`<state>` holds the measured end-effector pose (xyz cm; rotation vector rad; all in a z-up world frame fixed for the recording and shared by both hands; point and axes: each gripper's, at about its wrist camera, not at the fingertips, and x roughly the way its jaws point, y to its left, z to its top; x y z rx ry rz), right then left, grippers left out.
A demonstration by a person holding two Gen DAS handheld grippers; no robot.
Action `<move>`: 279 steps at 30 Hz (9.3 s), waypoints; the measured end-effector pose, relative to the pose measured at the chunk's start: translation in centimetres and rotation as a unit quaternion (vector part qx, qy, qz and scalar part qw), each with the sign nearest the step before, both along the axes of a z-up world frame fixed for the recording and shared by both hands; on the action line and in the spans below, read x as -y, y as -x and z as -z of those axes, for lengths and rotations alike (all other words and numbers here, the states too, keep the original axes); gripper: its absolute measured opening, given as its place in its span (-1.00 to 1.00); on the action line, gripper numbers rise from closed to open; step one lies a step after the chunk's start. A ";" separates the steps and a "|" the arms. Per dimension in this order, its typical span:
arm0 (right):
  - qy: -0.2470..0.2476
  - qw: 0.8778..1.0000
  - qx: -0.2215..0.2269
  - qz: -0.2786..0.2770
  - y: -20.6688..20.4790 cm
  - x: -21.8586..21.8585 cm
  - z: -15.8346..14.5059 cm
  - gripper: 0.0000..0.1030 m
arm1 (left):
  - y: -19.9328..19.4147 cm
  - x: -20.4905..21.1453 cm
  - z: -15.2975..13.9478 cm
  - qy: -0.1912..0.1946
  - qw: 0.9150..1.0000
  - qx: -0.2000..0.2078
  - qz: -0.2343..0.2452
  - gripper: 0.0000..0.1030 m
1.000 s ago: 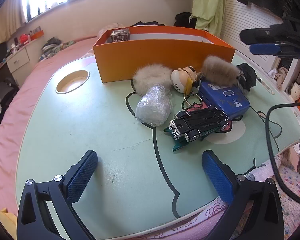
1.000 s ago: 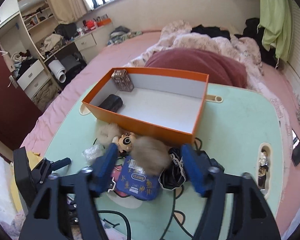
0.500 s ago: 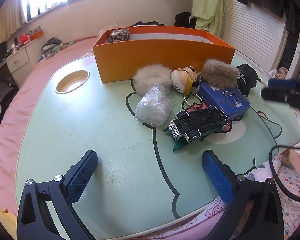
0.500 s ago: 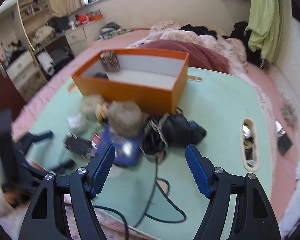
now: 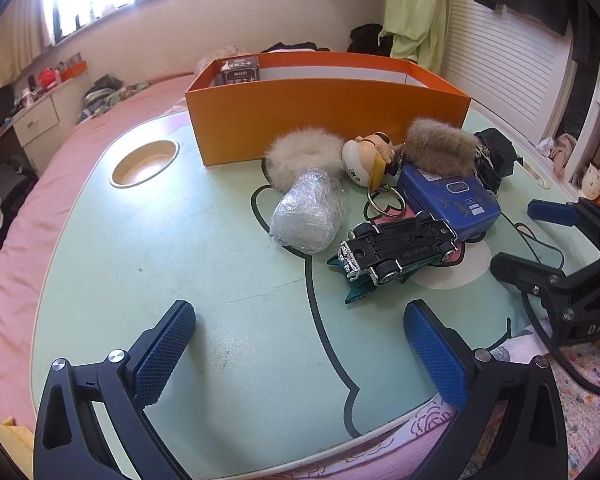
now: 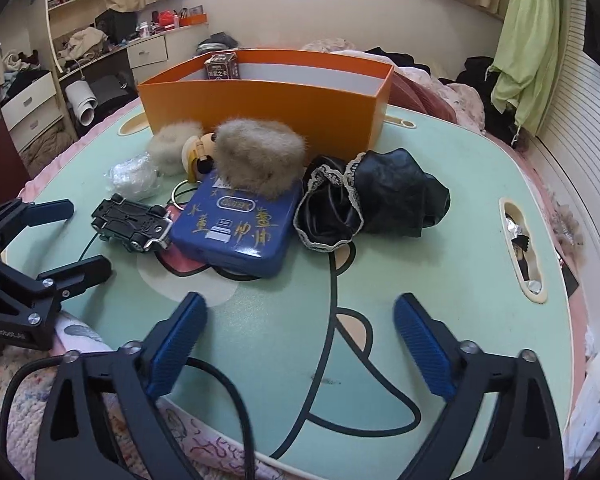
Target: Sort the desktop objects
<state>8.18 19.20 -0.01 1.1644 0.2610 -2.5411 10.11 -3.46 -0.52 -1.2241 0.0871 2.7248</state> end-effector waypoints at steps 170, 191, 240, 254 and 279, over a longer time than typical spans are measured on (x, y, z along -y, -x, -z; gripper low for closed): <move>0.019 1.000 -0.007 0.000 -0.1 -1.6 -2.8 1.00 | -1.3 -0.2 0.1 0.006 1.000 0.009 0.024 1.00; 0.136 0.928 0.348 -0.012 23.6 14.2 -2.5 0.34 | -1.2 -0.7 0.2 0.003 1.000 0.005 0.025 1.00; 0.076 0.970 0.228 -0.032 7.1 -3.3 -6.0 -0.43 | -0.7 -0.7 0.1 0.004 1.000 -0.001 0.027 0.78; 0.091 0.979 0.185 -0.006 7.6 -2.7 -3.9 -0.34 | 3.9 -0.2 -2.6 -0.060 0.997 -0.012 0.051 0.29; -0.010 0.997 0.070 0.015 16.2 3.1 -11.1 -0.14 | 2.9 -1.0 -1.0 -0.004 0.996 0.016 0.086 -0.22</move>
